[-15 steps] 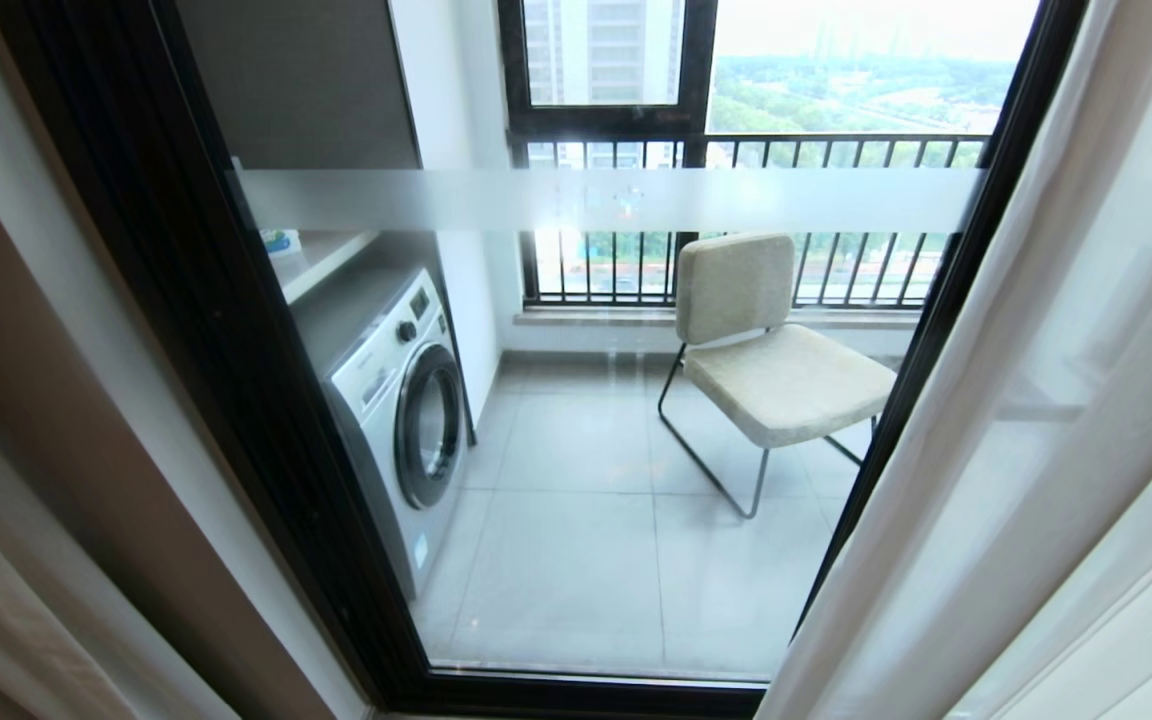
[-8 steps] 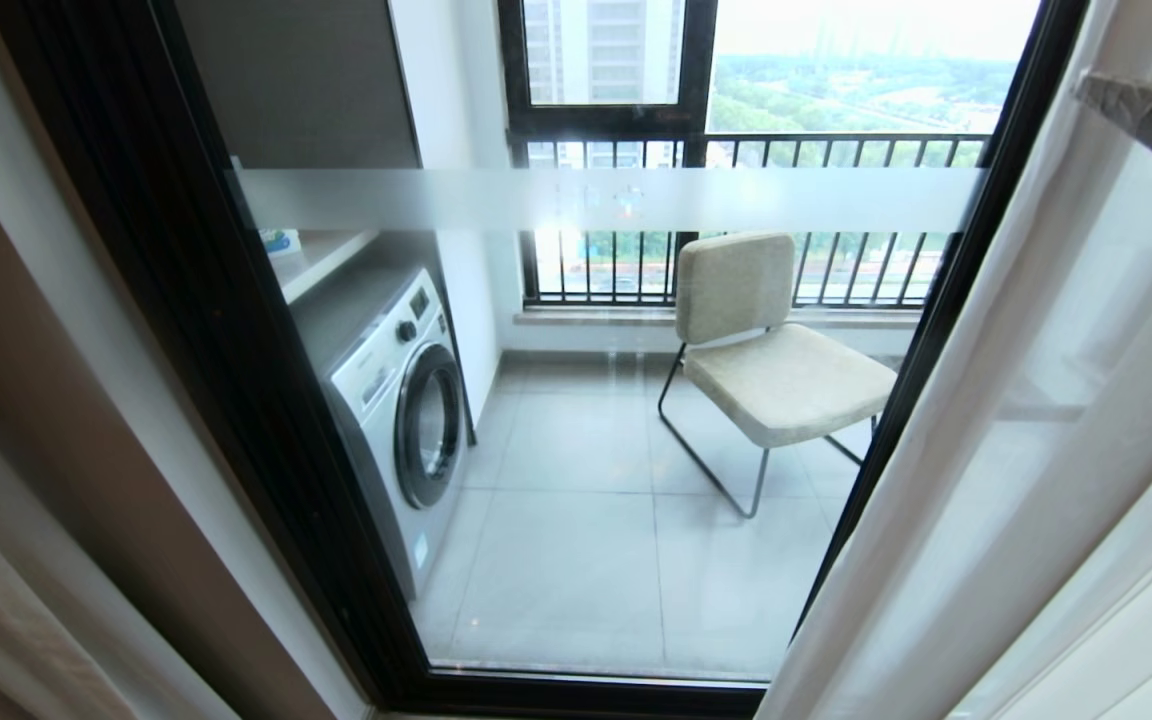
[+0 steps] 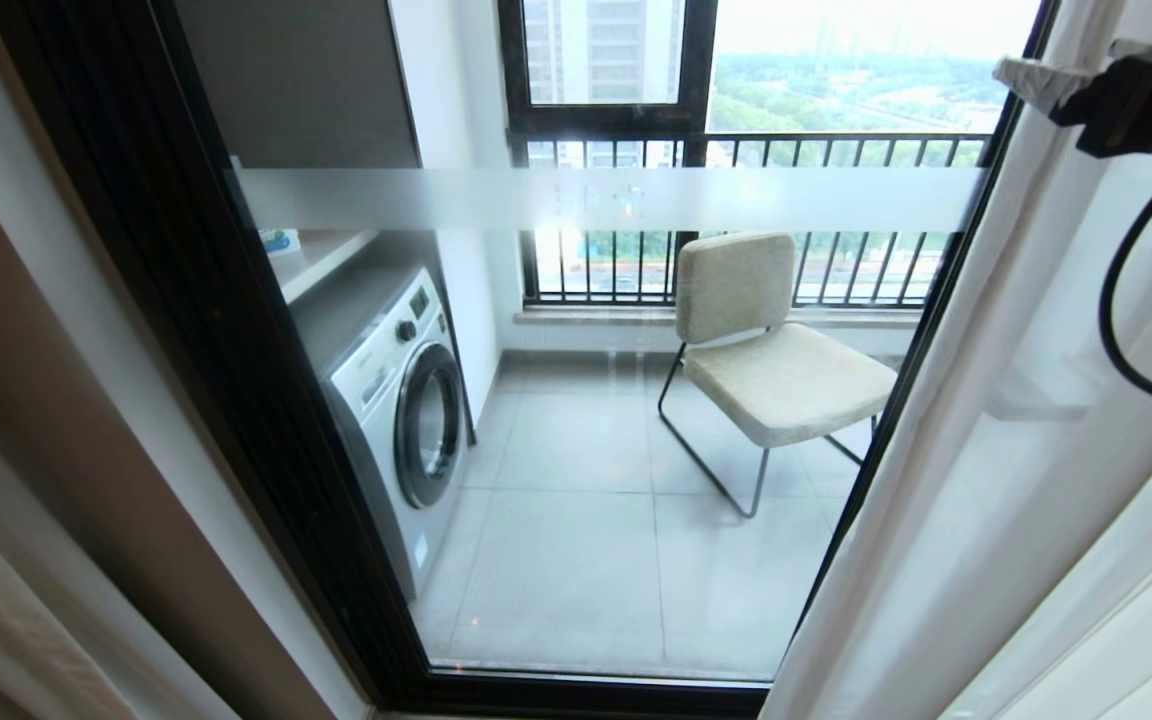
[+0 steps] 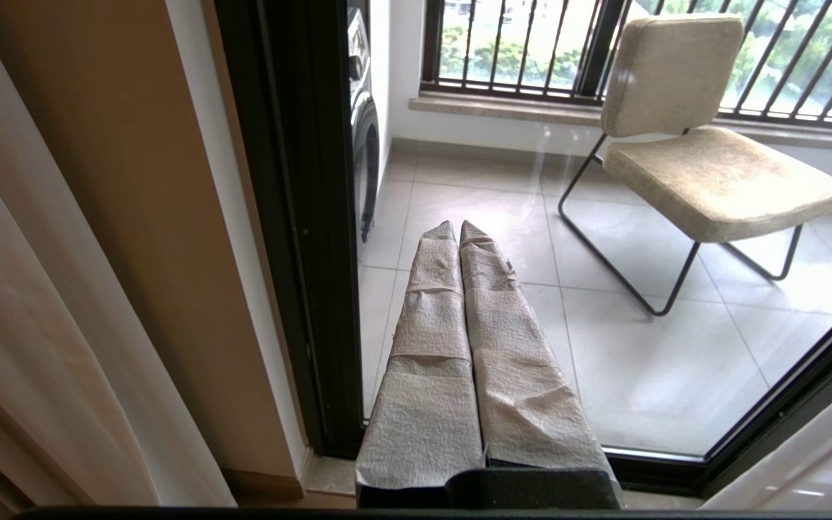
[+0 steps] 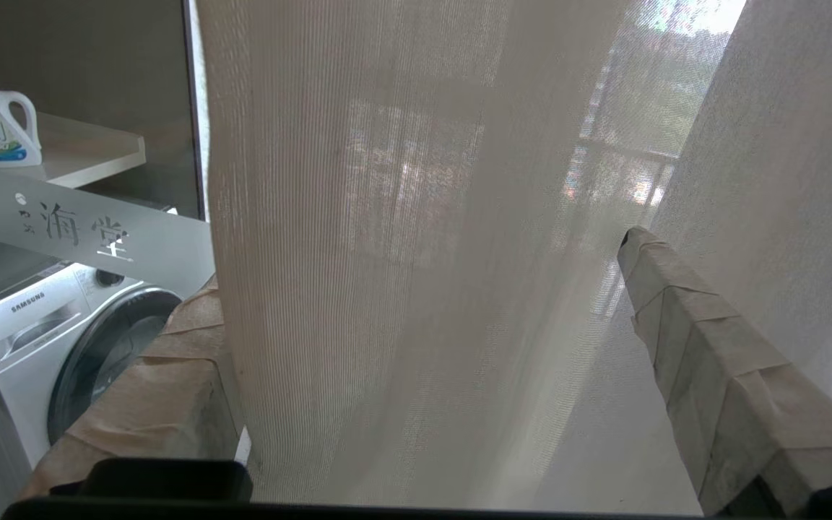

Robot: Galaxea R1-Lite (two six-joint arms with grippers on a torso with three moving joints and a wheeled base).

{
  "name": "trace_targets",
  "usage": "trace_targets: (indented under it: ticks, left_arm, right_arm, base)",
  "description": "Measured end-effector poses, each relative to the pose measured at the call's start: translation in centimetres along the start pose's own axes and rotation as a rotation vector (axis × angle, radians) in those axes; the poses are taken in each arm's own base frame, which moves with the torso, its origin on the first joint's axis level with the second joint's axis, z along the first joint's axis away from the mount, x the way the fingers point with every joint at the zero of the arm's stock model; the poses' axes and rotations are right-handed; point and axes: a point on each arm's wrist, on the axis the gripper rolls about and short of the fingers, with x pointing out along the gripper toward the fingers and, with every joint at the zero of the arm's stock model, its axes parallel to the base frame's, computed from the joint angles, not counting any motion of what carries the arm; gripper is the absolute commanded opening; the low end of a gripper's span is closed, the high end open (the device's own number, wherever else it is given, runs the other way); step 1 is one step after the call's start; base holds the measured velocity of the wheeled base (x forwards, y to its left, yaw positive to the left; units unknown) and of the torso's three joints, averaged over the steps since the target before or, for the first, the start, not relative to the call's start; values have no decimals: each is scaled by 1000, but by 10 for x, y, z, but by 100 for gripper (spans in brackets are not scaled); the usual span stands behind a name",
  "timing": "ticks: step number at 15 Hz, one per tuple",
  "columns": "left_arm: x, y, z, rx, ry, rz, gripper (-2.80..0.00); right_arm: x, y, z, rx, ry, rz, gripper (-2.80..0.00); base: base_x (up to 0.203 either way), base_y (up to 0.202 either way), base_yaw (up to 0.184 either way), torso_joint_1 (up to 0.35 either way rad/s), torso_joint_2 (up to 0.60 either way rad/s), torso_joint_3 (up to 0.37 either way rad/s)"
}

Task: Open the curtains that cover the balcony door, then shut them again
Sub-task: Pull the inner curtains open on both sides

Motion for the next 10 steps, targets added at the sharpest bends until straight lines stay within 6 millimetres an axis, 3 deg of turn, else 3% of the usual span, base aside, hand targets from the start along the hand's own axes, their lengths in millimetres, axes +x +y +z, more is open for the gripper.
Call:
trace_targets:
  ticks: [2, 3, 10]
  left_arm:
    - [0, 0, 0, 0, 0, 0, -280]
    - [0, 0, 0, 0, 0, 0, -280]
    - [0, 0, 0, -1, 0, 0, -280]
  right_arm:
    - [10, -1, -3, -3, -26, -3, 0]
    - [13, -1, -5, -7, -40, -5, -280]
    - [13, -2, -13, 3, -3, -76, -280]
  base:
    - [0, 0, 0, 0, 0, 0]
    - [0, 0, 0, 0, 0, 0]
    - [0, 0, 0, 0, 0, 0]
